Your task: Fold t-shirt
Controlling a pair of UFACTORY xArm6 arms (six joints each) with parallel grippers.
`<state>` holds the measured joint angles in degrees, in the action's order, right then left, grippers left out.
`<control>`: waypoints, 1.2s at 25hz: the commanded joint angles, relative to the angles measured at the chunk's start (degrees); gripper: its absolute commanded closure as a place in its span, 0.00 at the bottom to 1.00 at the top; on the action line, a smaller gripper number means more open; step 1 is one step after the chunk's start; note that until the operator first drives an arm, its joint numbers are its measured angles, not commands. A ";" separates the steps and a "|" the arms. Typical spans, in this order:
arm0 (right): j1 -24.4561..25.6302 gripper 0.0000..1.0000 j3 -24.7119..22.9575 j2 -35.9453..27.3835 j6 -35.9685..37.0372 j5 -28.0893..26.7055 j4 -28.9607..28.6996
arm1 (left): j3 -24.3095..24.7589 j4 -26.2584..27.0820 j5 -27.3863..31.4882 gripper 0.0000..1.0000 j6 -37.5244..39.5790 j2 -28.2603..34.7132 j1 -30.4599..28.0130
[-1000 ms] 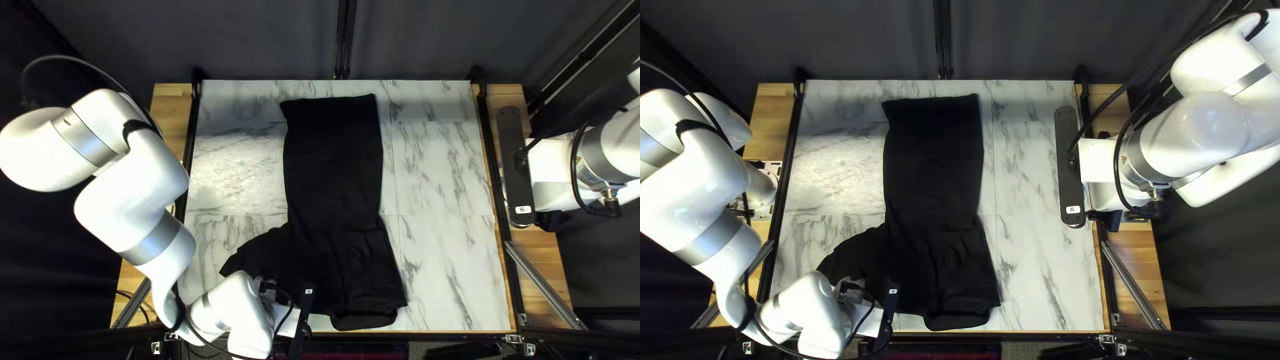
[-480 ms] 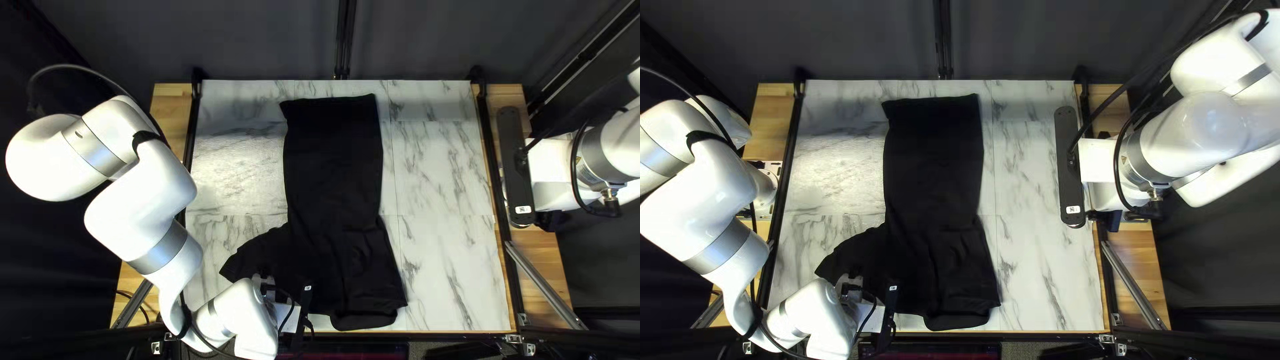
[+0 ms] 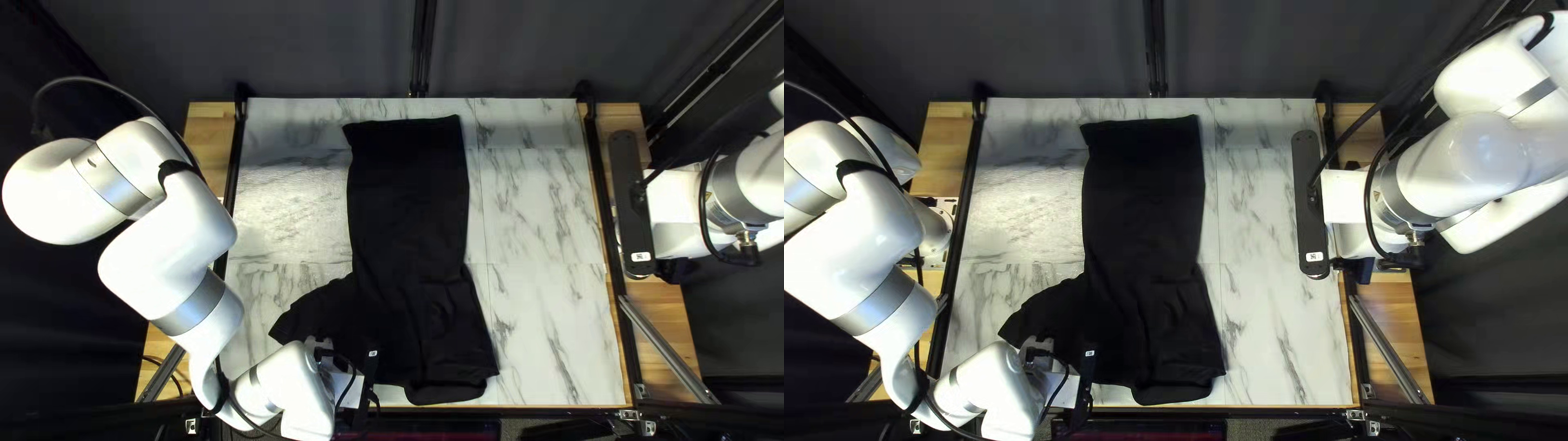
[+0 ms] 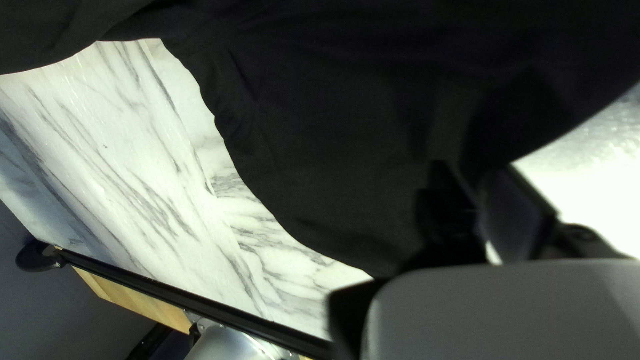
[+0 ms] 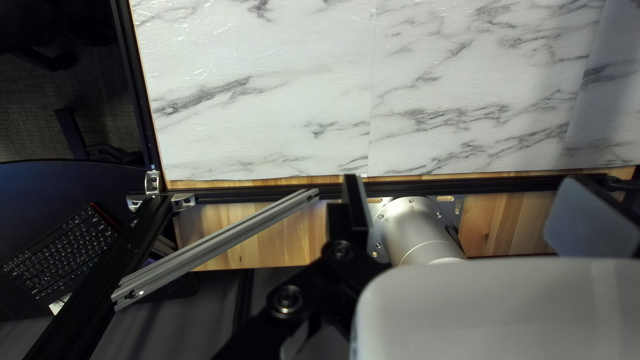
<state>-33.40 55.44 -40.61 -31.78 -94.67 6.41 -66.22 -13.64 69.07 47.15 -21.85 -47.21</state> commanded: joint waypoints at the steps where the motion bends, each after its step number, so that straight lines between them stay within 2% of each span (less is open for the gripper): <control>1: 0.00 0.00 0.00 0.00 0.00 0.00 0.00 | 0.11 -0.86 1.97 0.99 -0.35 2.25 -0.19; 9: 0.00 0.00 0.00 0.00 0.00 0.00 0.00 | 1.87 -1.86 7.09 0.99 0.77 7.26 -1.80; 20: 0.00 0.00 0.00 0.00 0.00 0.00 0.00 | 3.83 -1.42 8.22 0.96 3.07 8.64 -2.71; 30: 0.00 0.00 0.00 0.00 0.00 0.00 0.00 | -1.82 -4.71 8.07 0.94 -3.76 5.37 1.91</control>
<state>-33.40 55.44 -40.61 -31.78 -94.67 6.41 -67.06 -17.48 77.38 45.13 -16.00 -46.34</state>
